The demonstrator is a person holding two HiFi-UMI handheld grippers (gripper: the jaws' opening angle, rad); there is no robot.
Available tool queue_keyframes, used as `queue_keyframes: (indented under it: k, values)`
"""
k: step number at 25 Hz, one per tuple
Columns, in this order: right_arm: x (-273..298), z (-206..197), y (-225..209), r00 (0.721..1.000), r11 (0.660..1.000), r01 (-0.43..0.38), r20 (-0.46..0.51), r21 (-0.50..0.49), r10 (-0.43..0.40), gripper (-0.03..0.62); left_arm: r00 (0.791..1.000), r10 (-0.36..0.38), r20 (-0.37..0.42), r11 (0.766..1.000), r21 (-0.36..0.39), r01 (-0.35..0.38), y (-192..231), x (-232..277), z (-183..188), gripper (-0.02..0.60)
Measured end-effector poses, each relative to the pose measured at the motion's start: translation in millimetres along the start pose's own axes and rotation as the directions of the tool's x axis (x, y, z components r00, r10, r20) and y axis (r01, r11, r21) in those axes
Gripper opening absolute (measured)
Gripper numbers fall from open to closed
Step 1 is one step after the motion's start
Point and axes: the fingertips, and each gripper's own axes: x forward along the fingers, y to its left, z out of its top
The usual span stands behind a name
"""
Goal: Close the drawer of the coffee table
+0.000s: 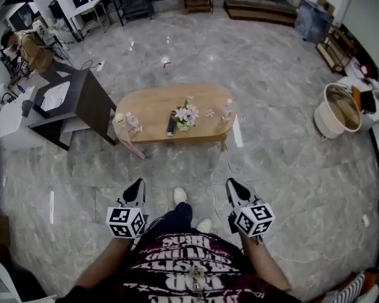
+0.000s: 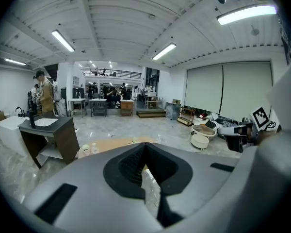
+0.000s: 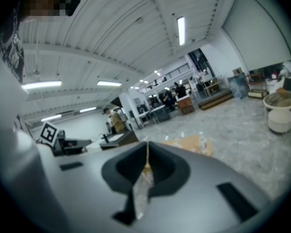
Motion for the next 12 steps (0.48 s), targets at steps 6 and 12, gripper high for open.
queue_keyframes:
  k: [6, 12]
  values:
    - [-5.5, -1.1, -7.0, 0.998, 0.997, 0.052, -0.014, -0.061, -0.053, 0.035, 0.999, -0.036, -0.028, 0.999, -0.007, 0.036, -5.7, 20.3, -12.3, 0.021]
    - [3.8, -27.2, 0.3, 0.996, 0.997, 0.064, -0.059, -0.036, -0.066, 0.035, 0.993, -0.084, -0.085, 0.996, -0.011, 0.083, -3.2, 38.6, -31.5, 0.021]
